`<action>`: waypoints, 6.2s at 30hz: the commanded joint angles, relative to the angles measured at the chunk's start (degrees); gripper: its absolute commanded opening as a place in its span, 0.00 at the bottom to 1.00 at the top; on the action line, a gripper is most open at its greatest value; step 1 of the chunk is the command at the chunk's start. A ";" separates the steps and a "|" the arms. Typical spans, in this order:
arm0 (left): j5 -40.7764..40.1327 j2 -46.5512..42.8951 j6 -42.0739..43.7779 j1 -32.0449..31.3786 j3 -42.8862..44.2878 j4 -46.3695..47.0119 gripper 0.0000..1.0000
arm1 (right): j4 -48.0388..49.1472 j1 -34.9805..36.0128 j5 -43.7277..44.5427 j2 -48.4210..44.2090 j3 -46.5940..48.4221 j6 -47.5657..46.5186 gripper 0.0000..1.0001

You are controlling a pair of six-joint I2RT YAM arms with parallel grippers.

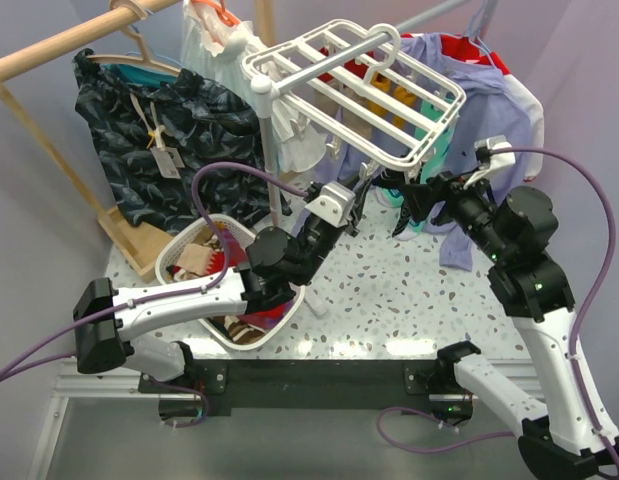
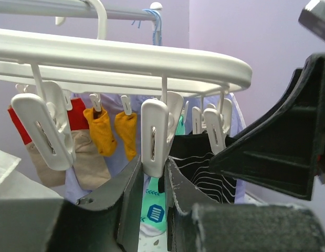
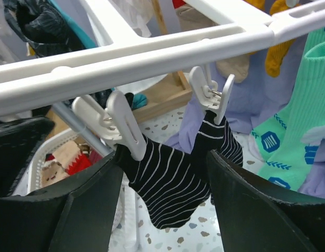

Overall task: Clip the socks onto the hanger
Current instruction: Open the clamp at the hanger, then pick up the sock from the bin.

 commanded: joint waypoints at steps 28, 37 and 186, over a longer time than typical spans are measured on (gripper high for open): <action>5.86 3.05 -8.22 -1.34 -2.25 -4.64 0.00 | 7.47 -0.05 -16.73 2.21 2.66 5.41 0.63; 4.99 3.93 -7.87 -2.13 -0.85 -7.45 0.00 | 11.16 0.04 -14.25 2.30 2.57 7.34 0.63; -17.78 -28.41 -45.42 40.40 0.20 -93.07 0.00 | 13.53 0.13 -8.28 -0.07 -6.22 6.38 0.08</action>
